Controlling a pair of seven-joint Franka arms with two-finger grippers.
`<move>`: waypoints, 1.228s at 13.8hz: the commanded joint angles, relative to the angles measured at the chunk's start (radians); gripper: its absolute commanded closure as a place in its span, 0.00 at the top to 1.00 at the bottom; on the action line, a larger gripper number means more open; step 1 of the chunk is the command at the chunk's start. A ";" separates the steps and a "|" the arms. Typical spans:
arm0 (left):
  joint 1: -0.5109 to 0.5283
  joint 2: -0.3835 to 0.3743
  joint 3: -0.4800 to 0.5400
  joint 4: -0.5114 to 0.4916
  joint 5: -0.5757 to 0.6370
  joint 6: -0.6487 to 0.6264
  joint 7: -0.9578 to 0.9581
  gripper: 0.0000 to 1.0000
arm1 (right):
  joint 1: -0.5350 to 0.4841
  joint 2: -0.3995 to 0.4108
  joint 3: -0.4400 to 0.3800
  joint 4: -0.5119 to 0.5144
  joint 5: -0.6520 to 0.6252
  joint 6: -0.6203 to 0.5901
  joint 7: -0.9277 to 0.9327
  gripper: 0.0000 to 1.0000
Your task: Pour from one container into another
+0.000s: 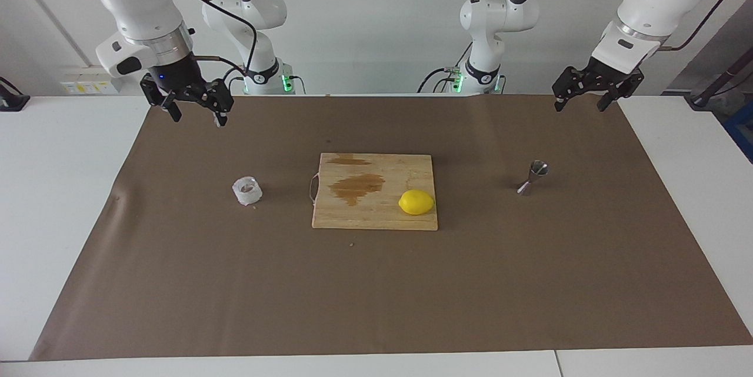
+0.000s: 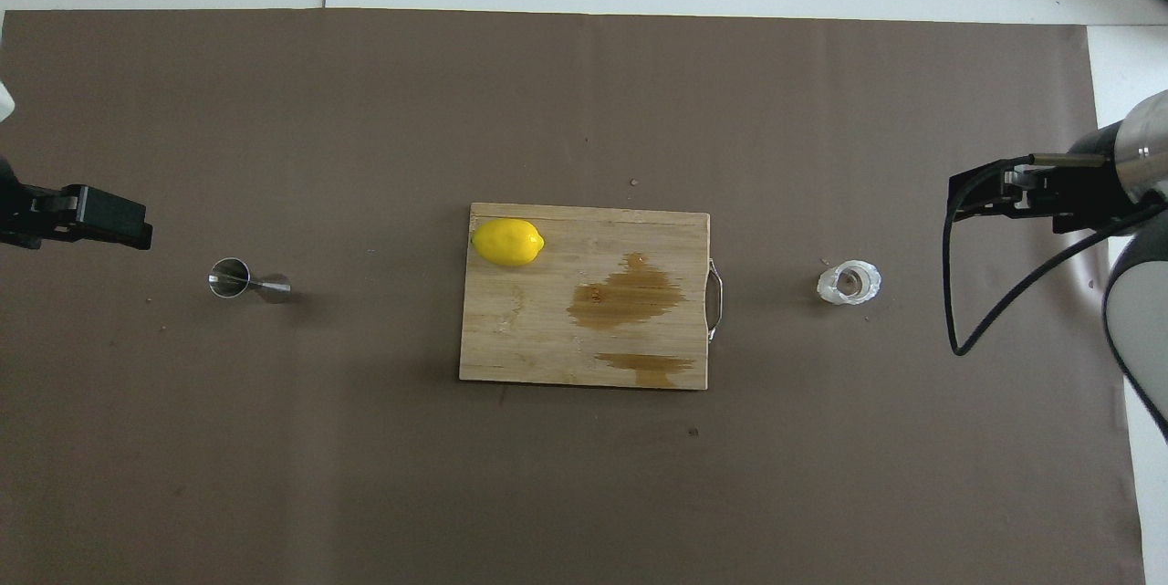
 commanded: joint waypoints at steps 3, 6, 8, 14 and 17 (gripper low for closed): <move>-0.015 -0.019 0.010 -0.020 -0.018 0.005 0.009 1.00 | -0.010 -0.010 0.009 -0.011 0.003 -0.004 0.011 1.00; -0.011 -0.024 0.010 -0.029 -0.018 -0.012 0.007 1.00 | -0.010 -0.010 0.009 -0.009 0.003 -0.004 0.011 1.00; -0.005 -0.025 0.011 -0.029 -0.018 -0.012 0.007 1.00 | -0.010 -0.010 0.009 -0.009 0.003 -0.004 0.011 1.00; 0.000 -0.027 0.014 -0.030 -0.018 -0.012 0.010 1.00 | -0.010 -0.010 0.009 -0.011 0.003 -0.004 0.011 1.00; 0.009 -0.056 0.024 -0.087 -0.019 -0.006 0.001 1.00 | -0.010 -0.010 0.009 -0.011 0.003 -0.004 0.011 1.00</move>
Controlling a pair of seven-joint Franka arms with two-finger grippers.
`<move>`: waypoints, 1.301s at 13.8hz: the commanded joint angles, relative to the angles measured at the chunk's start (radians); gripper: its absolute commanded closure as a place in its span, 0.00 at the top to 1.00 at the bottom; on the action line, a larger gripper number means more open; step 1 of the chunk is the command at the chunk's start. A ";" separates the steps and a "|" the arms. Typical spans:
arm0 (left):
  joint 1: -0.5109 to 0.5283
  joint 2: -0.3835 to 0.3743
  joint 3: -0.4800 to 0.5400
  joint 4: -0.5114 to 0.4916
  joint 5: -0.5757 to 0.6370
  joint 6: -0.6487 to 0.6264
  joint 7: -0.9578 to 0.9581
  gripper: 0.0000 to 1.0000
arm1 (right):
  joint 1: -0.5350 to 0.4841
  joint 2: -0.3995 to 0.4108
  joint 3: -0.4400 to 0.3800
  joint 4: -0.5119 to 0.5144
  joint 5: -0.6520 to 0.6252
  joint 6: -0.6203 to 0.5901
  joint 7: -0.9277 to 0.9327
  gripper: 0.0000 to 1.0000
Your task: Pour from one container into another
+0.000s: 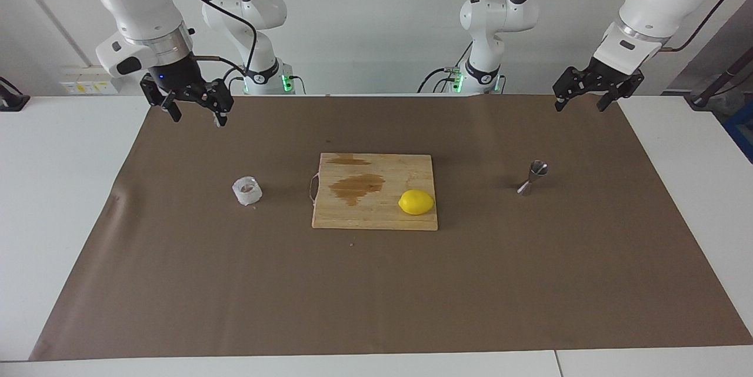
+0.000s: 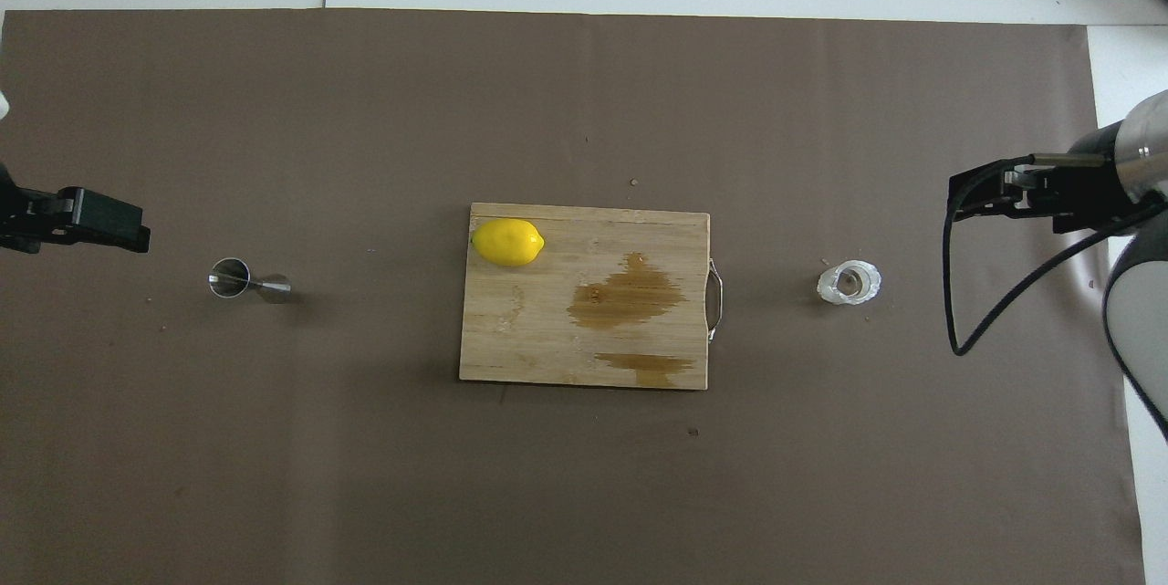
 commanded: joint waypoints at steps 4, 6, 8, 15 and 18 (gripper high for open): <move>0.022 -0.084 0.011 -0.144 -0.030 0.017 -0.005 1.00 | -0.010 -0.010 0.009 -0.009 0.003 -0.004 0.011 1.00; 0.012 -0.084 0.010 -0.146 -0.045 0.023 -0.002 1.00 | -0.010 -0.010 0.009 -0.009 0.003 -0.004 0.011 1.00; 0.012 -0.084 0.007 -0.146 -0.045 0.018 -0.002 1.00 | -0.010 -0.010 0.009 -0.009 0.003 -0.004 0.011 1.00; 0.012 -0.071 -0.013 -0.117 0.022 -0.005 0.006 1.00 | -0.010 -0.010 0.009 -0.009 0.003 -0.004 0.011 1.00; 0.018 -0.012 -0.013 -0.072 0.022 -0.011 0.045 1.00 | -0.010 -0.010 0.009 -0.011 0.003 -0.004 0.011 1.00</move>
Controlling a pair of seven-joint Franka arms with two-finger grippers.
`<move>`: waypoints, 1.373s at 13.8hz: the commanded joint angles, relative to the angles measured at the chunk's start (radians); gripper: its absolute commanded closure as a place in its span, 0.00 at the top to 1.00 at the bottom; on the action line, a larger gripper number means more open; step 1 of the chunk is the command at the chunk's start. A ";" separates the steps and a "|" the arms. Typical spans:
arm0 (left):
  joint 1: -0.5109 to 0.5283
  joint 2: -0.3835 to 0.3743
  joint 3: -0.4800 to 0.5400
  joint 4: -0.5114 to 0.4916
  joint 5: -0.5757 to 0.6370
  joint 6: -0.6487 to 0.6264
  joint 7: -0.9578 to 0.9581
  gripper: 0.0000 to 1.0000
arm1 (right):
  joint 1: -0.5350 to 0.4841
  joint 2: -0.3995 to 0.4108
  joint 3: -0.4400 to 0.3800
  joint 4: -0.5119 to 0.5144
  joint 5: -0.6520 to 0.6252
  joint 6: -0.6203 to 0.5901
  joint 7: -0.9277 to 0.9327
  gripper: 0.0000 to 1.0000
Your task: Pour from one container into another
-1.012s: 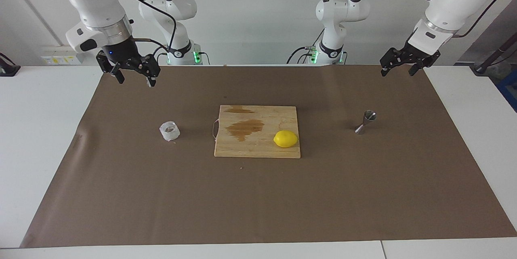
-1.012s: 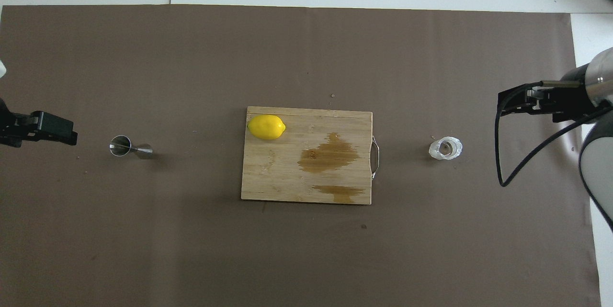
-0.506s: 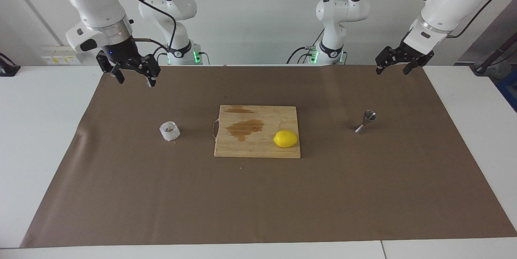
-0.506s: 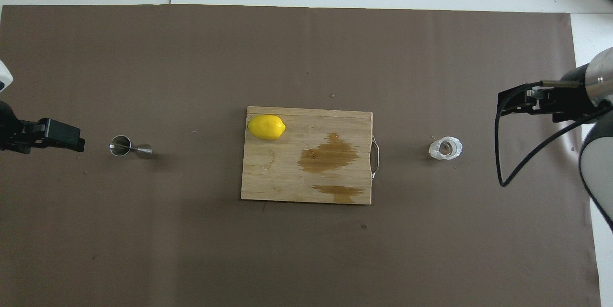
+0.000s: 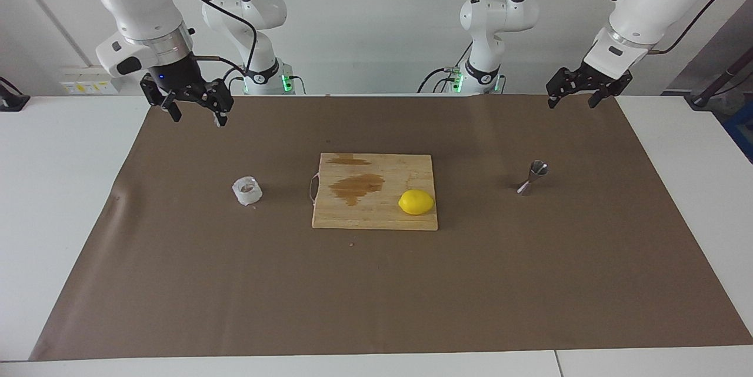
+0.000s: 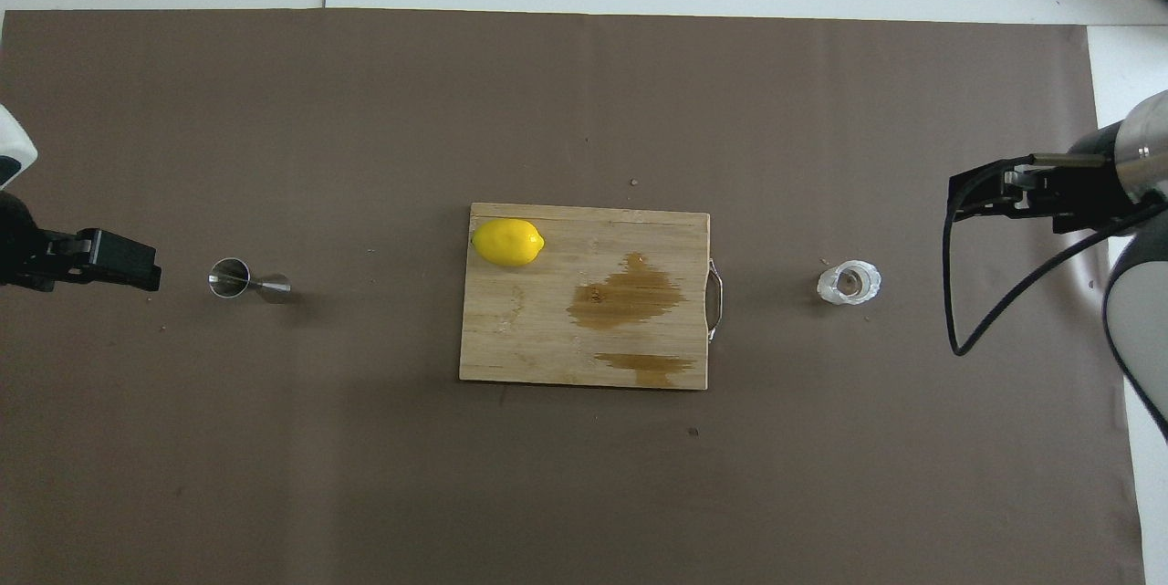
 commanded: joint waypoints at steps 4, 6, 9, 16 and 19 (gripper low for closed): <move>0.015 0.169 0.005 0.100 0.002 -0.013 0.037 1.00 | -0.010 -0.010 0.009 -0.009 0.003 -0.004 0.011 1.00; 0.050 0.241 0.008 0.131 -0.041 -0.013 0.037 1.00 | -0.010 -0.010 0.009 -0.011 0.003 -0.004 0.011 1.00; 0.100 0.312 0.008 0.150 -0.127 0.013 0.026 1.00 | -0.010 -0.010 0.009 -0.009 0.003 -0.004 0.011 1.00; 0.190 0.465 0.011 0.205 -0.329 0.000 -0.090 1.00 | -0.010 -0.010 0.009 -0.009 0.003 -0.004 0.011 1.00; 0.219 0.492 0.011 0.185 -0.354 -0.003 -0.136 1.00 | -0.010 -0.010 0.009 -0.011 0.003 -0.004 0.011 1.00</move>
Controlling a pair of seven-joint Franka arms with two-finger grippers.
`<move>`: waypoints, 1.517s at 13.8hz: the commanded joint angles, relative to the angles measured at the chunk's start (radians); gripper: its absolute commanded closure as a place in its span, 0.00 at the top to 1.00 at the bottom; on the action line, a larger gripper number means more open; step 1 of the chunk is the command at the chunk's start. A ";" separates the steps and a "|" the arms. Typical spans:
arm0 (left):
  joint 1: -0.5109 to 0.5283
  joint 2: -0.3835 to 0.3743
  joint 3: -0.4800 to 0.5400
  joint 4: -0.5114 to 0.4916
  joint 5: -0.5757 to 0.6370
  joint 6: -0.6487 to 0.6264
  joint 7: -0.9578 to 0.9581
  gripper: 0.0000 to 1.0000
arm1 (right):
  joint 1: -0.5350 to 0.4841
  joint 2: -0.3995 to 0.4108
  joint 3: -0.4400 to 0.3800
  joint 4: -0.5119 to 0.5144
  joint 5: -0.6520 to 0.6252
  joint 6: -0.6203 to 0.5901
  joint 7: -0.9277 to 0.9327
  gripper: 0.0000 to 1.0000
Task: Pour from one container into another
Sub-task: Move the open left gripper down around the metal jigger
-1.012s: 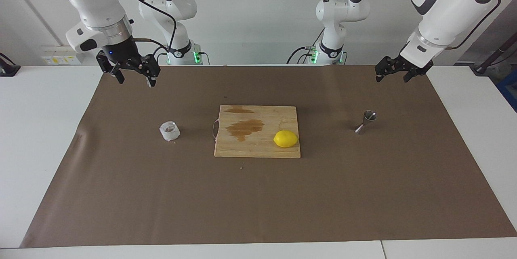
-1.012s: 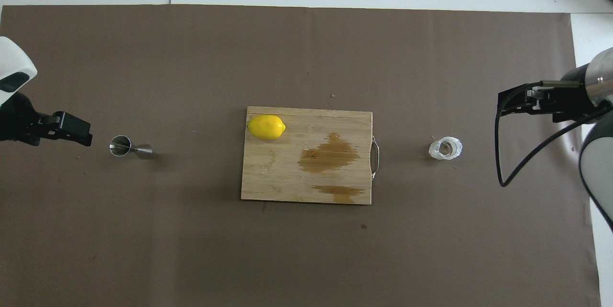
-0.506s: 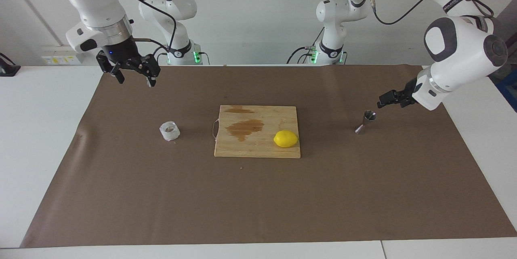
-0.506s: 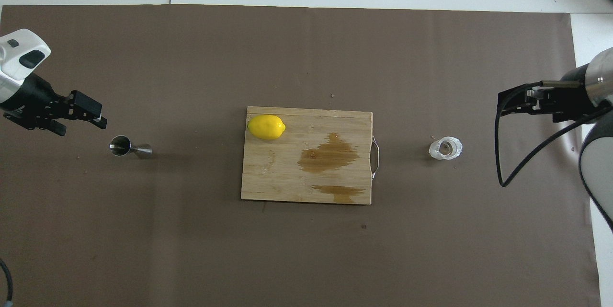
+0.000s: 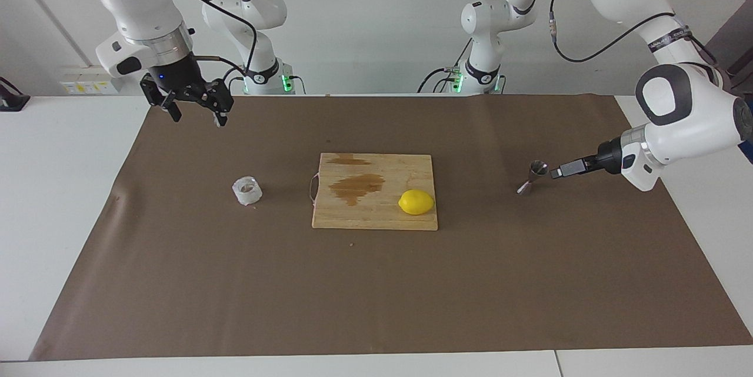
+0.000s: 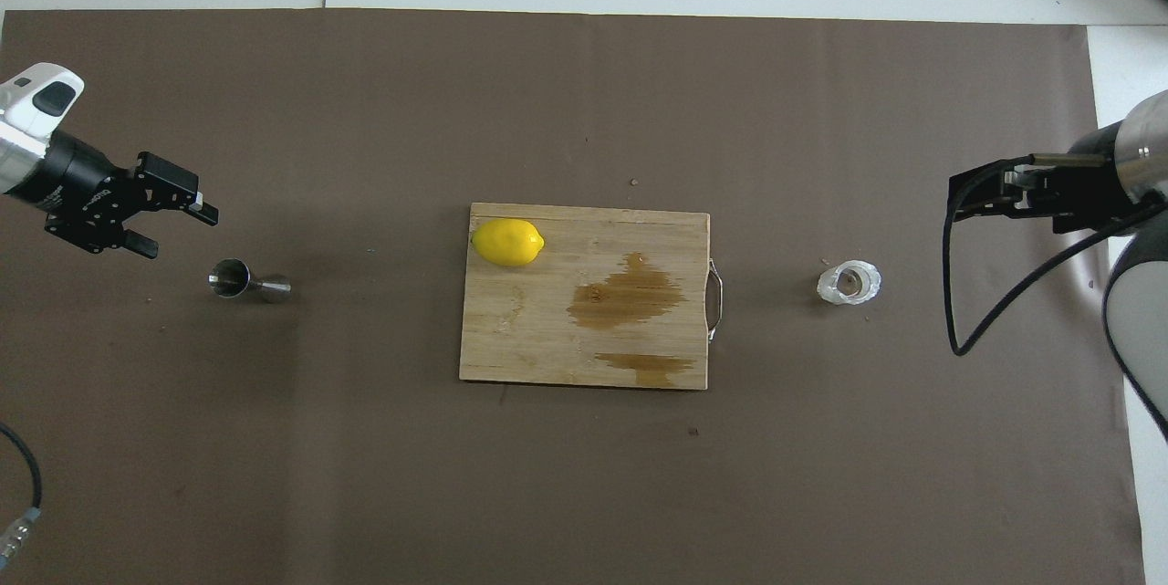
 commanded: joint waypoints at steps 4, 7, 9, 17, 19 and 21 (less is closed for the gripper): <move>0.052 0.025 -0.001 -0.068 -0.098 -0.057 -0.242 1.00 | -0.010 -0.010 0.009 -0.011 0.002 -0.004 0.011 1.00; 0.067 0.022 -0.001 -0.143 -0.159 -0.055 -0.386 1.00 | -0.010 -0.010 0.009 -0.009 0.002 -0.004 0.011 1.00; 0.066 0.017 -0.001 -0.164 -0.182 -0.052 -0.443 1.00 | -0.010 -0.010 0.009 -0.011 0.002 -0.004 0.011 1.00; 0.079 0.008 -0.003 -0.212 -0.254 -0.037 -0.607 1.00 | -0.010 -0.010 0.009 -0.011 0.002 -0.004 0.011 1.00; 0.087 0.005 -0.003 -0.231 -0.254 -0.023 -0.639 1.00 | -0.010 -0.010 0.009 -0.009 0.002 -0.004 0.011 1.00; 0.089 0.005 -0.003 -0.231 -0.256 -0.022 -0.638 1.00 | -0.010 -0.010 0.009 -0.009 0.002 -0.004 0.011 1.00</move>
